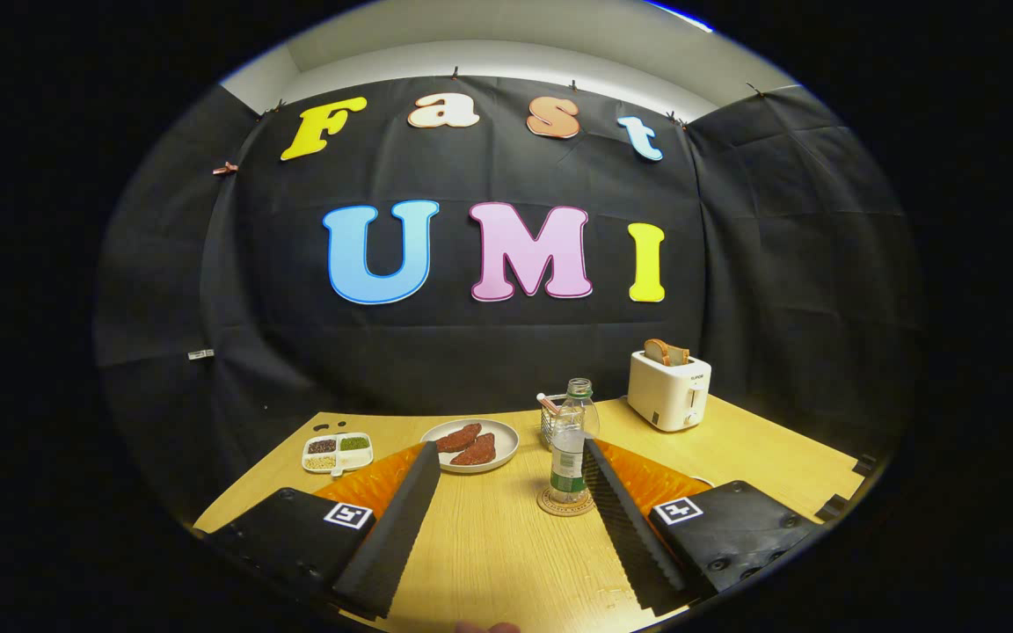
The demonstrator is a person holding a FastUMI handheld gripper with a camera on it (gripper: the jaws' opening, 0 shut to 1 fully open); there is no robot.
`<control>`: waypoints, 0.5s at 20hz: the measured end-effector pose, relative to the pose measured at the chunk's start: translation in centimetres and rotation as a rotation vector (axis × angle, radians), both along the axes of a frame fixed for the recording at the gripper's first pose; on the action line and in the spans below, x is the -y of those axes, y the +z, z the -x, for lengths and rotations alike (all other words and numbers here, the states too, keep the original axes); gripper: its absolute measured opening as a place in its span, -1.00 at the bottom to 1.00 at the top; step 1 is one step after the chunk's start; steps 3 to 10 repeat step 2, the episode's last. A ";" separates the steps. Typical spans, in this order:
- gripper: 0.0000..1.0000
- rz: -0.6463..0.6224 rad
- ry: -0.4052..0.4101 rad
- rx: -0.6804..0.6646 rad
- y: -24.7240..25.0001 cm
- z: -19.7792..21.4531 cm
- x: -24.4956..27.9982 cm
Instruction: Take the bottle from table, then pour the juice into the cup, finally place the bottle on the coaster
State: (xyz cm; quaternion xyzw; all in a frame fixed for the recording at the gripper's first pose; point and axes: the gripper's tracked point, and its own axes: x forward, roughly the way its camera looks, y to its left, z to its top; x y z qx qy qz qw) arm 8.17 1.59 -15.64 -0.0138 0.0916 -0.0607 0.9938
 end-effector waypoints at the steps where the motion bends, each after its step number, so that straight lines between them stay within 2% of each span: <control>1: 0.99 -0.005 0.006 -0.001 0.1 0.2 0.2; 10: 0.99 -0.012 0.012 0.000 0.3 0.3 0.4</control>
